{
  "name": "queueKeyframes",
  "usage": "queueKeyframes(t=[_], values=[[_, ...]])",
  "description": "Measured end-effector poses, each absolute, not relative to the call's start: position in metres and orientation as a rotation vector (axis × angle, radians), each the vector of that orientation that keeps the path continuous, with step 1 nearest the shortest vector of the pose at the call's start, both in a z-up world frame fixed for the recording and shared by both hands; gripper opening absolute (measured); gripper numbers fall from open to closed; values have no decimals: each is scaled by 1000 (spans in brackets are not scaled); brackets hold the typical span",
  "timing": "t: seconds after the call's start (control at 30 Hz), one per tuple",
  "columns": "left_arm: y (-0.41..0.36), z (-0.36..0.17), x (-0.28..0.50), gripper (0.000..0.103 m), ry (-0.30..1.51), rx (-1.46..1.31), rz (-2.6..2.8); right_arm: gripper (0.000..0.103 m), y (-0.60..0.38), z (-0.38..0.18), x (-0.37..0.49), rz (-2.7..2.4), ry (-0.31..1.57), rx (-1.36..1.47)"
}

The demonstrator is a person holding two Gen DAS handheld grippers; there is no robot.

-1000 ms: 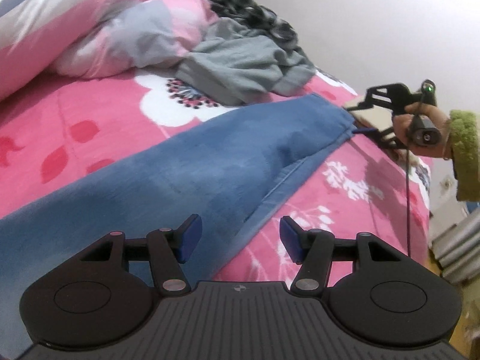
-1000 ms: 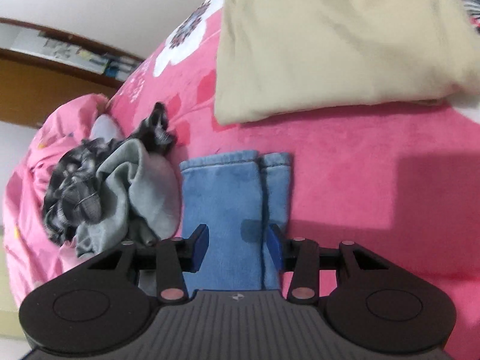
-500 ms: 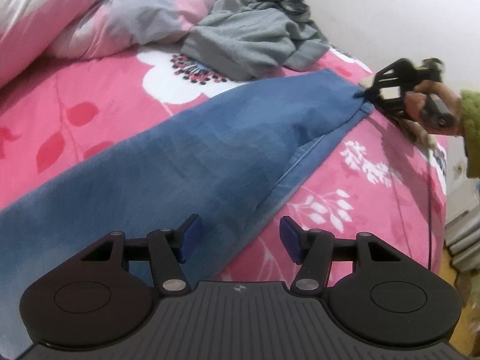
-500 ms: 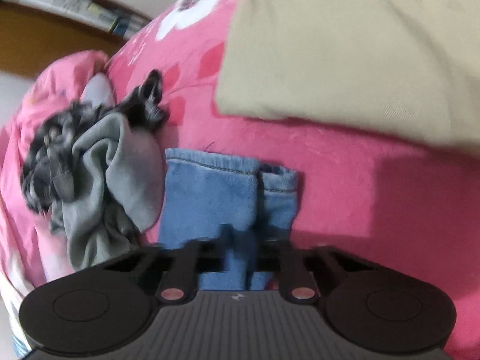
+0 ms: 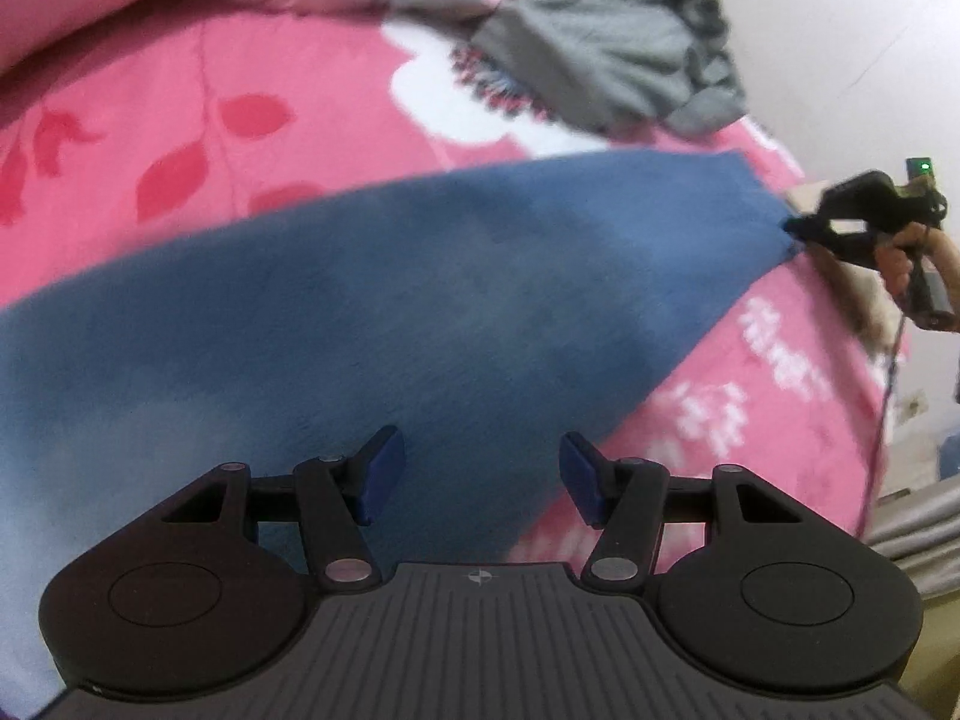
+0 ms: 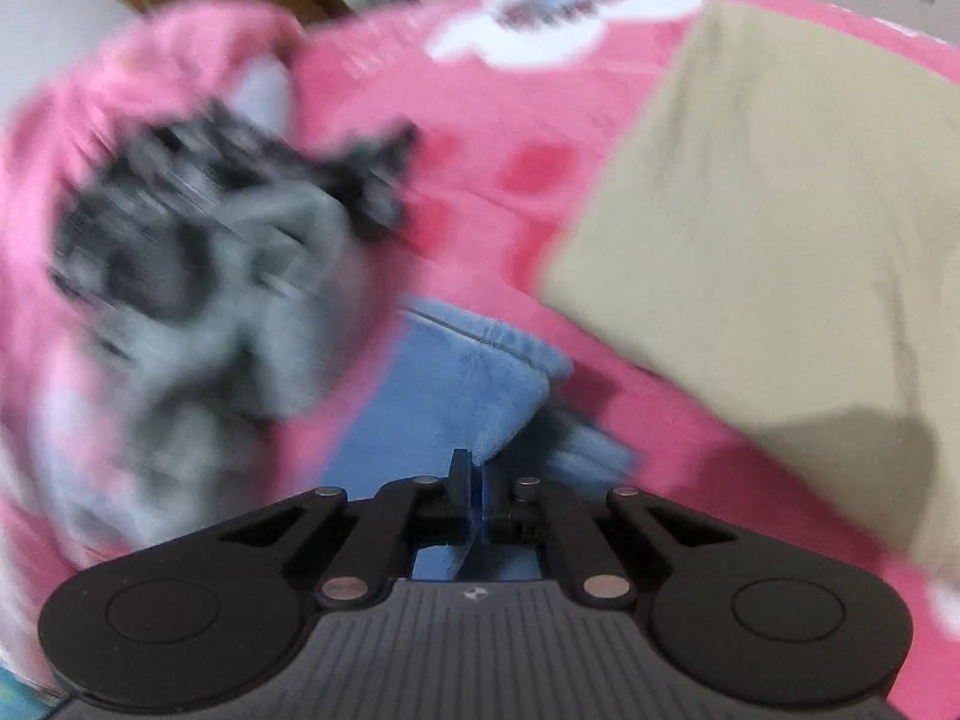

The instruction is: Fold clothes

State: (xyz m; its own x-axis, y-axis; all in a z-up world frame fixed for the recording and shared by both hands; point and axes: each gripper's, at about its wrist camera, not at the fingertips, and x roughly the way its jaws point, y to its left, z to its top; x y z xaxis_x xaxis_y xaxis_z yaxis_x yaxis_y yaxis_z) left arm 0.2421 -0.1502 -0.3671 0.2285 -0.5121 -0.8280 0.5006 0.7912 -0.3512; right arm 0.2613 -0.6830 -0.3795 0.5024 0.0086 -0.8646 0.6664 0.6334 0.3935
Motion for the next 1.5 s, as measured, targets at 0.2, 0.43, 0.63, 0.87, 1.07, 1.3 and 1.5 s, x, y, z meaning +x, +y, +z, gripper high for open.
queueKeyframes(t=[0.2, 0.43, 0.63, 0.87, 1.07, 1.3, 1.5], values=[[-149, -371, 240, 58, 1134, -25, -683, 8, -696, -362, 223, -579, 825, 873], [-145, -373, 242, 58, 1135, -97, -635, 8, -609, -333, 279, -183, 847, 468], [-129, -354, 232, 58, 1067, -166, -578, 8, -593, -382, 326, -406, 948, 242], [-45, -323, 211, 58, 1009, -217, -358, 8, -528, -329, 282, -233, 890, 191], [57, -323, 215, 58, 959, -213, 8, 8, -343, -324, 262, 366, 913, 40], [110, -359, 230, 57, 910, 11, 20, 8, -195, -385, 251, 678, 995, -80], [116, -360, 228, 57, 883, 38, -55, 9, -180, -381, 247, 624, 992, -165]])
